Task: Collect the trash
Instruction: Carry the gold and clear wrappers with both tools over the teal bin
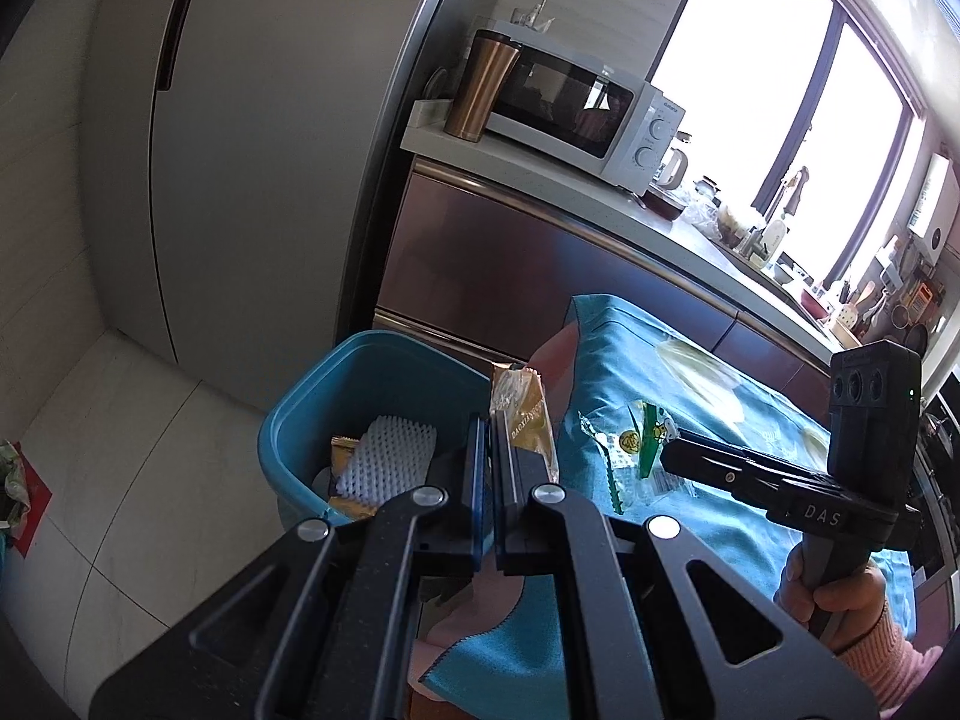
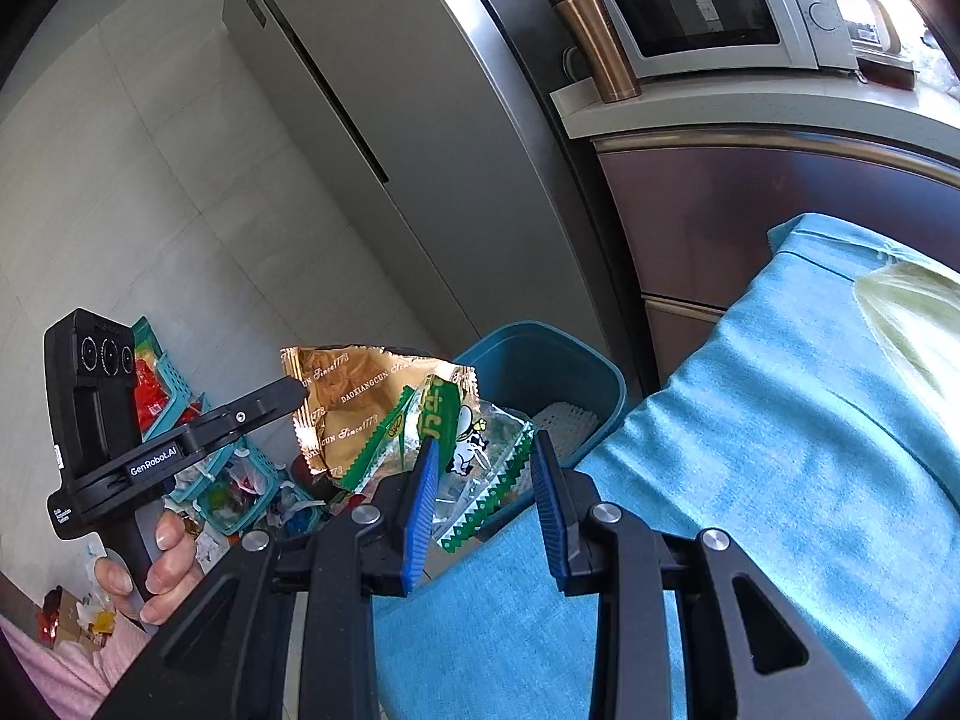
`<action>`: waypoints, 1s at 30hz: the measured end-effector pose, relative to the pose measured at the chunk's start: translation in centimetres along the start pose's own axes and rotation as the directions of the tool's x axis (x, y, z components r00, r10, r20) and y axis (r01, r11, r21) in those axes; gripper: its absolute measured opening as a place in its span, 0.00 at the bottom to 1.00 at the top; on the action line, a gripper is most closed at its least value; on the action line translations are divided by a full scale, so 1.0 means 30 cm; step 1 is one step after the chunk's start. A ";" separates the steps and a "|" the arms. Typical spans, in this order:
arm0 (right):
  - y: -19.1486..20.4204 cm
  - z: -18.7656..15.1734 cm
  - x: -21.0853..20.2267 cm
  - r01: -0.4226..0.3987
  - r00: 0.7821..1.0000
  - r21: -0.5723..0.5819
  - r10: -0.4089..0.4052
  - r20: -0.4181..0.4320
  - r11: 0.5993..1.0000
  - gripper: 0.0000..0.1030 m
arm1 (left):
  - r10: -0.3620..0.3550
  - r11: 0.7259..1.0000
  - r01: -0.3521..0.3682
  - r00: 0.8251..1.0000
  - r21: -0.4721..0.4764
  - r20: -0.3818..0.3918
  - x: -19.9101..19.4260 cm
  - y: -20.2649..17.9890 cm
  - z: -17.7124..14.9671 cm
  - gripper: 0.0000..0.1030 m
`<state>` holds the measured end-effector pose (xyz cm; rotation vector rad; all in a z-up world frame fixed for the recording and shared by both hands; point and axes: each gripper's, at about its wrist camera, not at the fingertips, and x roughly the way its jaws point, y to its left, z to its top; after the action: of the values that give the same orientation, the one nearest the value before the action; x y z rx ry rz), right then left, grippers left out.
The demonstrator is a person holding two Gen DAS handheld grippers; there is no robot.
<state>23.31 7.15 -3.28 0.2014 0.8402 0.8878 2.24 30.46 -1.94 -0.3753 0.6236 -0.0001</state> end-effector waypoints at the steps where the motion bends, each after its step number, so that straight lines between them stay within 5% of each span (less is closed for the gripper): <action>1: 0.007 0.007 0.010 0.001 1.000 -0.002 -0.001 -0.004 1.000 0.29 | 0.003 1.000 -0.003 1.000 -0.004 0.000 0.002 0.006 0.001 0.02; 30: 0.043 0.072 0.225 0.064 0.993 -0.076 -0.071 -0.099 0.995 0.29 | 0.088 0.994 -0.091 0.995 -0.069 -0.040 0.133 0.121 0.007 0.02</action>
<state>26.39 13.43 -5.01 0.0643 0.9024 0.8691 5.21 33.46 -5.31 -0.4163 0.6777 0.1010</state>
